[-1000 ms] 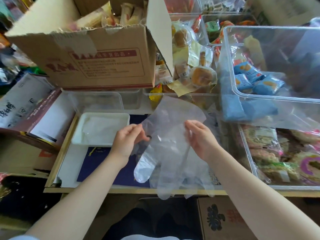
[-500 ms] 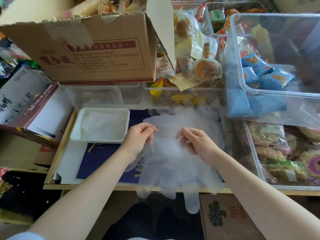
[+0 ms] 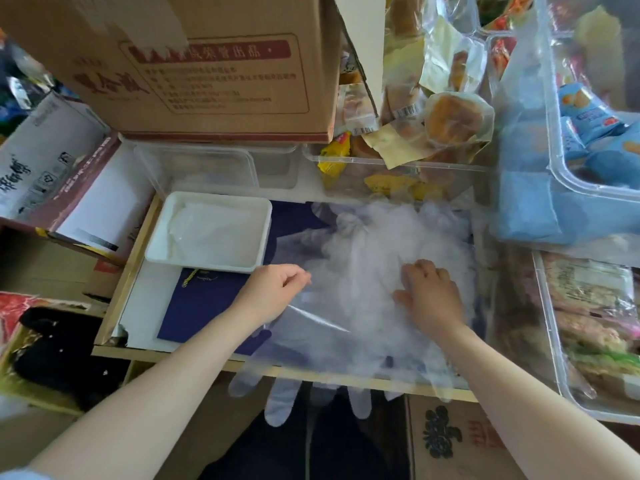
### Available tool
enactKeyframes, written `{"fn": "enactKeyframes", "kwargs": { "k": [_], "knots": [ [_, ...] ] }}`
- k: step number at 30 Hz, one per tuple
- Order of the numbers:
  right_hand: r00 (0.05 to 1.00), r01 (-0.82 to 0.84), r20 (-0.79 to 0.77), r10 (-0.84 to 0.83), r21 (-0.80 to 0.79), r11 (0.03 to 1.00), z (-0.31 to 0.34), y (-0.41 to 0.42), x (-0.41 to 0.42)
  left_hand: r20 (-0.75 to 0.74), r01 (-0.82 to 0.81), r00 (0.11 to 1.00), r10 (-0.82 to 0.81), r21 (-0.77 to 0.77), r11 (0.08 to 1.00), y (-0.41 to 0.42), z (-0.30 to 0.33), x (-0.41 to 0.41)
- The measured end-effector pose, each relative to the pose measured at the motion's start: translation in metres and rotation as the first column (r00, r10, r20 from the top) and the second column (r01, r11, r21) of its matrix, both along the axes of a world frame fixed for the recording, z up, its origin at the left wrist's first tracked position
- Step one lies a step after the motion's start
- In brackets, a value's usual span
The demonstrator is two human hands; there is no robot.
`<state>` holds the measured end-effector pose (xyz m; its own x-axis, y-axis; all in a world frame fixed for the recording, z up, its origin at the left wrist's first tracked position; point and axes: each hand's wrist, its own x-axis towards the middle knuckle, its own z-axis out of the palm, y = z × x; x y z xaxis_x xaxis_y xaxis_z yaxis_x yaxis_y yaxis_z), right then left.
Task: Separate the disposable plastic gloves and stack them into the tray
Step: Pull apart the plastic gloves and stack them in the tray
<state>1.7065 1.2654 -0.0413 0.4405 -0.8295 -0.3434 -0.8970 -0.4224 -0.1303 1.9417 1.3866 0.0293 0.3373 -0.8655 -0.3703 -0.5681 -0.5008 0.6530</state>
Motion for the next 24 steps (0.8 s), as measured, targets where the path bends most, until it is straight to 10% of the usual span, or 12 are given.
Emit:
{"fn": "enactKeyframes", "kwargs": {
  "k": [11, 19, 24],
  "knots": [
    [0.774, 0.057, 0.628, 0.082, -0.198, 0.979, 0.035, 0.013, 0.003, -0.392, 0.064, 0.914, -0.109, -0.127, 0.990, -0.002, 0.023, -0.018],
    [0.625, -0.105, 0.673, 0.397, -0.432, 0.896, 0.091, 0.022, 0.012, -0.390, 0.150, 0.883, -0.263, -0.296, 0.943, -0.031, 0.056, -0.026],
    [0.547, -0.027, 0.793, 0.270, -0.305, 0.952, 0.116, 0.021, 0.015, -0.365, 0.118, 0.885, -0.290, -0.426, 0.897, -0.029, 0.068, -0.024]
  ]
}}
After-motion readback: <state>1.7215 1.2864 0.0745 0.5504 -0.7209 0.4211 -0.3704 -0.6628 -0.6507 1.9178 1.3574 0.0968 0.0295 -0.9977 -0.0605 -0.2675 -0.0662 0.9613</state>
